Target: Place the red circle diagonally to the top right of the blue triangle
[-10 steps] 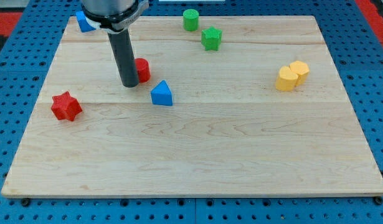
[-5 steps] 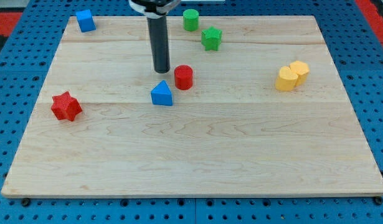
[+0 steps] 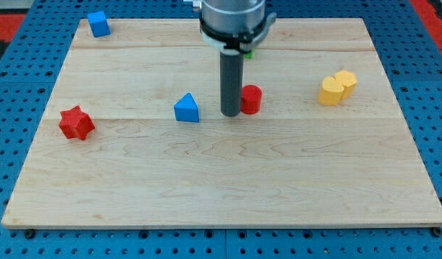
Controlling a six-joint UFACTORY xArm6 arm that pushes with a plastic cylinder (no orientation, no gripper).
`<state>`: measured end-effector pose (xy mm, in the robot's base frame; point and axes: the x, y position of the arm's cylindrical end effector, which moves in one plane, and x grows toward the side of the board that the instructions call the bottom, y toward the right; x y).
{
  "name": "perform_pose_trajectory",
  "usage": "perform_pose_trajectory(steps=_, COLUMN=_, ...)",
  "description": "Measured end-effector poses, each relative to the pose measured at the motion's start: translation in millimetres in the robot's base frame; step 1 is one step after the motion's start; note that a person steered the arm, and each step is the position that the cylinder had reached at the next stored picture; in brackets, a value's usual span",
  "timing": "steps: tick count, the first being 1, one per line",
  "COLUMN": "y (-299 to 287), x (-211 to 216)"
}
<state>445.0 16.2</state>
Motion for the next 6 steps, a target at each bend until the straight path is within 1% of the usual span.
perform_pose_trajectory(steps=1, y=41, x=6)
perform_pose_trajectory(steps=2, y=41, x=-22)
perform_pose_trajectory(steps=3, y=13, x=-30)
perform_pose_trajectory(steps=4, y=-13, x=-17)
perform_pose_trajectory(steps=5, y=-24, x=-30)
perform_pose_trajectory(steps=6, y=-23, x=-63)
